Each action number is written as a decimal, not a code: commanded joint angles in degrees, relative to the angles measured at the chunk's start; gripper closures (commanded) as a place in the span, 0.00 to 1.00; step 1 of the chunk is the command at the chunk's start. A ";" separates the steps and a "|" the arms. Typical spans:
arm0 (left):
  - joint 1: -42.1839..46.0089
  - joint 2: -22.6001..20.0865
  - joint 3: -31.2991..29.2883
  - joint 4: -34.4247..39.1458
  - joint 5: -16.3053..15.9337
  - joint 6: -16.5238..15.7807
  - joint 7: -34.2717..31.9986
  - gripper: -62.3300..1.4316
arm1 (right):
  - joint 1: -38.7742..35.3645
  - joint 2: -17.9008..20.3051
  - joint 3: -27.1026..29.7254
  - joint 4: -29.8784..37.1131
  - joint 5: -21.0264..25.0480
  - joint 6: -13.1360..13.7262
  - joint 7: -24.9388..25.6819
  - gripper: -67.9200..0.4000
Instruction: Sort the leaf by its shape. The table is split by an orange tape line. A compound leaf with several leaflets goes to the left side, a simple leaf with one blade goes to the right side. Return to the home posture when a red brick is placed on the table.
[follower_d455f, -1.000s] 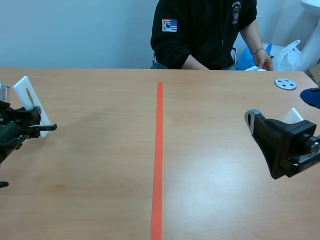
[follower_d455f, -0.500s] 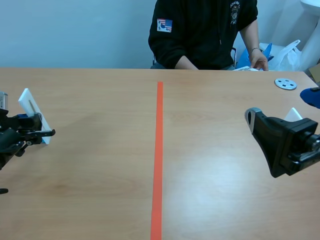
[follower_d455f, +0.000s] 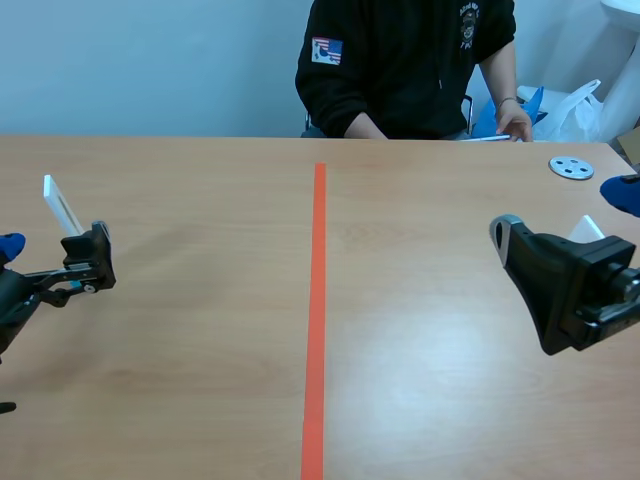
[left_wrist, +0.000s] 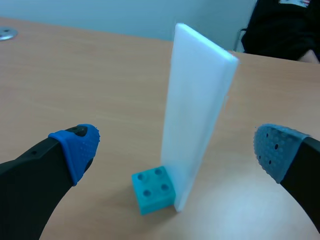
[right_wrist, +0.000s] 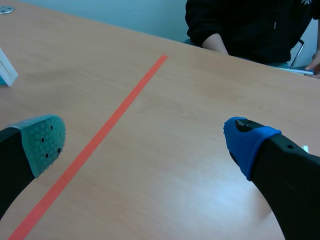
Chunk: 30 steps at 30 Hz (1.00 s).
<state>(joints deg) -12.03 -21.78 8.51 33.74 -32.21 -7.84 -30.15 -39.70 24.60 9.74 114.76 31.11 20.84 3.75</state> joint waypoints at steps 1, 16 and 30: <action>1.22 -1.79 -1.79 4.44 -0.81 -1.81 0.44 0.00 | 0.48 0.46 0.44 0.11 0.66 0.22 1.05 0.00; 24.98 -6.60 -13.29 39.98 -2.51 -20.28 11.26 0.00 | 0.50 0.46 0.44 0.11 0.63 0.15 1.11 0.00; 43.32 -5.60 -13.38 62.90 7.98 -21.70 11.91 0.00 | 0.50 0.52 0.46 0.11 0.59 0.22 1.49 0.00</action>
<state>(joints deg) 31.27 -28.01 -5.02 96.95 -23.42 -29.63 -17.37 -39.70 24.60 9.74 114.76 31.11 20.84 4.03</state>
